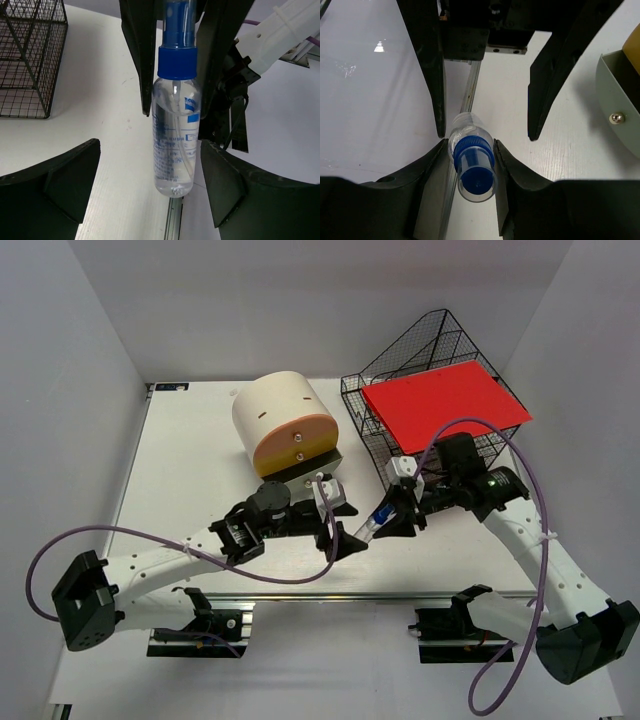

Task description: Organize the desk

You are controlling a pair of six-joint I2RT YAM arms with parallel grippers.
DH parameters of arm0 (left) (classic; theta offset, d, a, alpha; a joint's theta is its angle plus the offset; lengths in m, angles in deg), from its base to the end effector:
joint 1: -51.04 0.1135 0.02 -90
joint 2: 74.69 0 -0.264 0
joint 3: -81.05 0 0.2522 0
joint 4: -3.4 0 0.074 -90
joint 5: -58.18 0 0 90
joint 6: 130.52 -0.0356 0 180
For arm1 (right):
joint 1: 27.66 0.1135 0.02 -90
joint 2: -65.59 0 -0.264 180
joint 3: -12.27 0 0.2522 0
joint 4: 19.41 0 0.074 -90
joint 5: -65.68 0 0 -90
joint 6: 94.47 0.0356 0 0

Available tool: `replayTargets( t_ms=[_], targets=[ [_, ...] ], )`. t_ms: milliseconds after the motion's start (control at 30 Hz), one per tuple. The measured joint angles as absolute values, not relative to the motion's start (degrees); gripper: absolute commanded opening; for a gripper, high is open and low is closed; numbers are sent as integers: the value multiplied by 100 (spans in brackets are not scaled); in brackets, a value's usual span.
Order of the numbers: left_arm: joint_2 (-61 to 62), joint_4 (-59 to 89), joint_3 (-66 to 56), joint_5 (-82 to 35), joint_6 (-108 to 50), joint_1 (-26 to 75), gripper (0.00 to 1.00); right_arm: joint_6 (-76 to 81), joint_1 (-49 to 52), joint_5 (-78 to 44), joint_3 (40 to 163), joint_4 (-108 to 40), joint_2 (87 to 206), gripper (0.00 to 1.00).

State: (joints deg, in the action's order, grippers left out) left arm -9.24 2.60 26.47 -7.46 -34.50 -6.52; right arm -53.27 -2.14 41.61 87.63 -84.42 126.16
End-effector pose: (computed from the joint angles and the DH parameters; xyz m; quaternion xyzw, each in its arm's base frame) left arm 0.1286 -0.2296 0.2875 0.4478 0.6158 -0.4682 0.4485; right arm 0.1581 0.1115 0.3398 -0.6241 0.5169 0.4436 0.3828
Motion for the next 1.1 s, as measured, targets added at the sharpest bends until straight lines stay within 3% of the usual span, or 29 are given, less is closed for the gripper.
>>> replayTargets(
  t_ms=[200,567,700,733,800,833,900,933,967,1000,1100],
  targets=[
    [-819,371,2581,-766,-3404,-652,80,-4988,-39,3969,8763,-8051,12616,3],
    [-670,605,2341,-628,-3369,-663,32,-4625,51,3678,8695,-7659,12616,4],
    [-574,629,2286,-510,-3363,-650,8,-4544,49,3595,8693,-7675,12618,8],
    [-559,642,2273,-491,-3363,-644,0,-4529,49,3578,8693,-7677,12618,11],
    [-548,684,2249,-465,-3365,-642,0,-4496,49,3573,8687,-7675,12618,20],
    [-548,714,2236,-456,-3367,-639,0,-4485,49,3573,8680,-7672,12616,34],
    [-548,819,2210,-460,-3385,-642,0,-4433,51,3562,8632,-7653,12608,54],
    [-548,891,2186,-469,-3396,-639,0,-4389,53,3547,8608,-7629,12599,74],
    [-545,983,2153,-465,-3413,-628,0,-4374,62,3514,8584,-7574,12588,82],
    [-548,1097,2105,-471,-3450,-613,0,-4330,62,3466,8560,-7484,12570,88],
    [-565,1534,1908,-524,-3643,-607,0,-4232,64,3258,8505,-7281,12448,89]
  ],
)
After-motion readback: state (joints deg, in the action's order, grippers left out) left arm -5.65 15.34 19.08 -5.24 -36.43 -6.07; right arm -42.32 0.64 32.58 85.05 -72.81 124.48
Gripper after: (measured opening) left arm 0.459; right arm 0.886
